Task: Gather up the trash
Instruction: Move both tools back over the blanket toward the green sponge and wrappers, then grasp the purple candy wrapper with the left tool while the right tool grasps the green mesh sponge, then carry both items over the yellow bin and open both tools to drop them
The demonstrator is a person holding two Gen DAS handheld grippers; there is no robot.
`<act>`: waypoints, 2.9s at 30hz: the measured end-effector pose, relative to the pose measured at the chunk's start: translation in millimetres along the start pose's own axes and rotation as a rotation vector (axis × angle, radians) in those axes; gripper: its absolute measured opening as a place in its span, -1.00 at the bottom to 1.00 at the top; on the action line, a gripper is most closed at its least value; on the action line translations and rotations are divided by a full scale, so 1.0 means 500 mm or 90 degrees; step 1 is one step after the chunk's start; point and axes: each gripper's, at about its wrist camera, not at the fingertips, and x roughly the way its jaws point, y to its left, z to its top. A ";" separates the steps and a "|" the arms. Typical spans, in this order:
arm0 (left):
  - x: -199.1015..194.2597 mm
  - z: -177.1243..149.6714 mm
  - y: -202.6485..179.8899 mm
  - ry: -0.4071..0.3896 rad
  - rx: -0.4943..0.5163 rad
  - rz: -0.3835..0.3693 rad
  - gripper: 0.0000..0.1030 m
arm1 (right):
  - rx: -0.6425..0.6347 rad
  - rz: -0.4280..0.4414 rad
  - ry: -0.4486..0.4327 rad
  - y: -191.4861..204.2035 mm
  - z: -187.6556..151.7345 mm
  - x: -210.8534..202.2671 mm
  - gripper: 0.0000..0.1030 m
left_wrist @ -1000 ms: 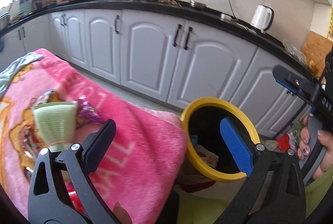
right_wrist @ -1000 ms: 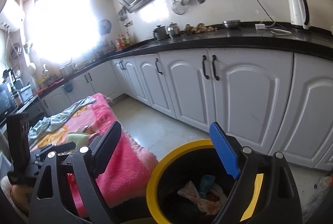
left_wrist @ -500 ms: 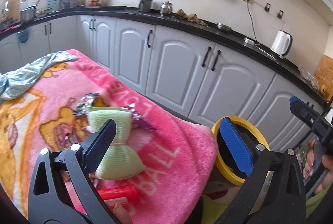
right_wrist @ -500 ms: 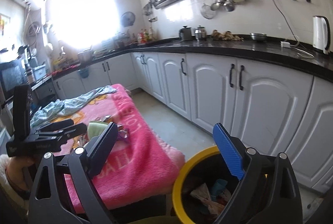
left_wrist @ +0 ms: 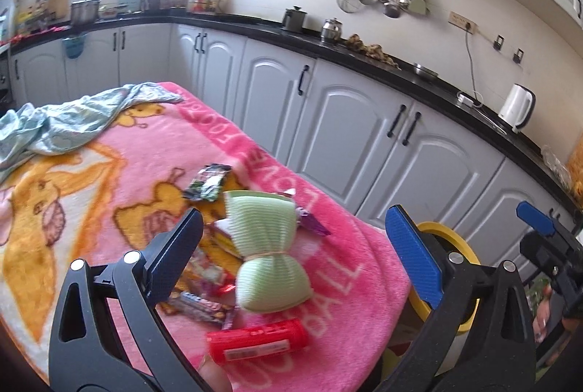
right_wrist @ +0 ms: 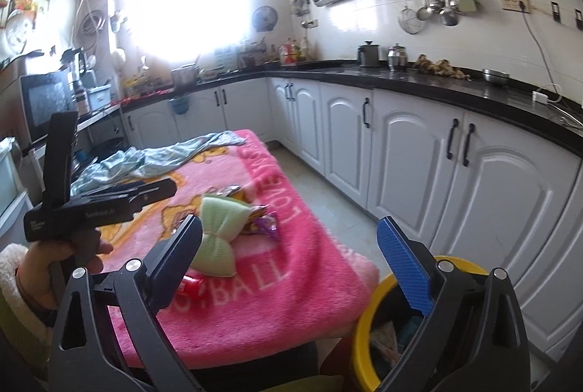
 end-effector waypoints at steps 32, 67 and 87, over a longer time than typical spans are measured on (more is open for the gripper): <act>0.091 -0.085 0.318 0.121 -0.316 0.007 0.17 | -0.037 0.078 0.197 0.161 -0.062 0.306 0.85; 0.161 -0.113 0.344 0.156 -0.382 -0.040 -0.67 | 0.056 0.131 0.282 0.158 -0.093 0.406 0.29; 0.043 -0.017 0.235 0.053 -0.265 -0.058 -0.69 | 0.041 0.112 0.188 0.104 -0.031 0.276 0.29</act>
